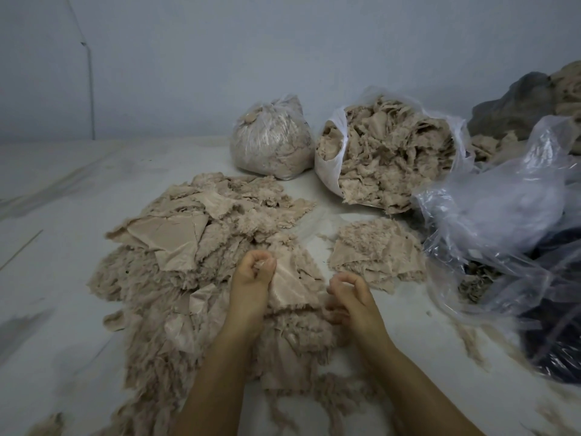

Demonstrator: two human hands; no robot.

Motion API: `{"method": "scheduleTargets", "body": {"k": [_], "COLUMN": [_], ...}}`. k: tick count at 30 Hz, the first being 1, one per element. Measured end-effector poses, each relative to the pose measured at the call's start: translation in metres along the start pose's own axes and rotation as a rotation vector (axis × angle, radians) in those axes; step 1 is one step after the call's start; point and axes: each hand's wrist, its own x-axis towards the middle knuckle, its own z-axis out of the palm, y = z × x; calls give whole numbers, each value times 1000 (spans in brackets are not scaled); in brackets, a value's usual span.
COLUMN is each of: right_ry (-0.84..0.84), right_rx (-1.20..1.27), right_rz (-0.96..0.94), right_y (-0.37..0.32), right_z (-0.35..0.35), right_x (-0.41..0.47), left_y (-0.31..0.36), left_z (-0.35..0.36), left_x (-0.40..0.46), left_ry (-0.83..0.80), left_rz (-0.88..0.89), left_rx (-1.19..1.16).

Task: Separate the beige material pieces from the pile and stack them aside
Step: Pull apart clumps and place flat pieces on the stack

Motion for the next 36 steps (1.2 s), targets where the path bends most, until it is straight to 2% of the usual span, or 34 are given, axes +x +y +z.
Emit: {"method": "scheduleTargets", "body": {"k": [3, 5, 8, 11, 16, 19, 22, 25, 28, 31, 36], "right_ry": [-90, -114, 9, 136, 228, 148, 37, -123, -286, -199, -119], "right_rx": [-20, 68, 177, 239, 240, 80, -23, -8, 79, -20, -37], "right_rz": [148, 226, 168, 86, 14, 21, 24, 52, 131, 52, -39], "right_y": [-5, -6, -4, -3, -2, 1, 0, -7, -12, -8, -6], "right_z": [11, 20, 27, 27, 6, -5, -2, 7, 14, 11, 6], "right_x": [5, 7, 10, 9, 5, 2, 0, 3, 4, 5, 4], "left_y": [4, 7, 9, 7, 14, 21, 22, 21, 21, 26, 30], "left_z": [7, 10, 11, 10, -3, -11, -9, -3, -2, -9, -19], "left_x": [-4, -5, -5, -4, 1, 7, 9, 5, 2, 7, 16], "left_ry": [-58, -59, -22, 60, 98, 59, -72, -198, -252, -203, -117], "left_rz": [-67, -112, -172, -218, -189, -190, -239, -268, -272, -257, -277], "left_rx": [-170, -268, -311, -258, -298, -310, -294, -297, -314, -299, -241]}}
